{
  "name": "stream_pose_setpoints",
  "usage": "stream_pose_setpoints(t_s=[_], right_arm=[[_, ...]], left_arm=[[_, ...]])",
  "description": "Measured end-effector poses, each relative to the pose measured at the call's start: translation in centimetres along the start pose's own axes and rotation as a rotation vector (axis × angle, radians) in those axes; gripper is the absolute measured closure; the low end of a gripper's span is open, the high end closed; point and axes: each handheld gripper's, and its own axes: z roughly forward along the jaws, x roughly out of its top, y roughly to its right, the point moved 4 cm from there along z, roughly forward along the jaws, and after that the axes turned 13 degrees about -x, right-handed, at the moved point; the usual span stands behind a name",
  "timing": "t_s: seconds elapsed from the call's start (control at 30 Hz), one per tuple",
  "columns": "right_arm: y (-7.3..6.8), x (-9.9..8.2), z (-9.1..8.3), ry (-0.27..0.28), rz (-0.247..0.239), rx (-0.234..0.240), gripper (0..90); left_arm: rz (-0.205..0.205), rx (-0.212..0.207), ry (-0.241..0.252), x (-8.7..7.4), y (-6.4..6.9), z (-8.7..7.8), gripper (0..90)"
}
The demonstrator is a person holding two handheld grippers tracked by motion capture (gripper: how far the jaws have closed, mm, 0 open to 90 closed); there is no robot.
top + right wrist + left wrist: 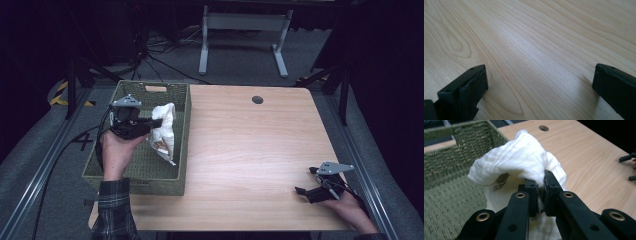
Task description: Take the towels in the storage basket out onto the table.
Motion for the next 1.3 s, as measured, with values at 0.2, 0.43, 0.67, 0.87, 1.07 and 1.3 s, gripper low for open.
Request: stream_pose_setpoints(t_s=[0.2, 0.43, 0.67, 0.87, 1.07, 1.3], right_arm=[[0.0, 0.0, 0.0, 0.001, -0.001, -0.001, 0.3], [0.0, 0.0, 0.0, 0.002, -0.002, 0.0, 0.3], [0.0, 0.0, 0.0, 0.001, -0.002, 0.0, 0.3], [0.0, 0.0, 0.0, 0.001, -0.002, 0.0, 0.3], [0.0, 0.0, 0.0, 0.001, -0.002, -0.001, 0.3], [0.0, 0.0, 0.0, 0.002, -0.003, 0.0, 0.3]], left_arm=[[0.029, -0.026, 0.022, 1.6, 1.0, -0.2, 84.2], [0.055, -0.084, 0.047, 3.1, 2.4, 0.1, 84.3], [0.102, -0.133, 0.062, 4.7, 4.1, 1.0, 84.3], [0.138, -0.185, 0.073, 5.8, 5.7, 2.0, 84.4], [0.161, -0.237, 0.076, 6.4, 7.5, 3.6, 84.4], [0.186, -0.276, 0.07, 6.2, 9.0, 5.5, 84.3]])
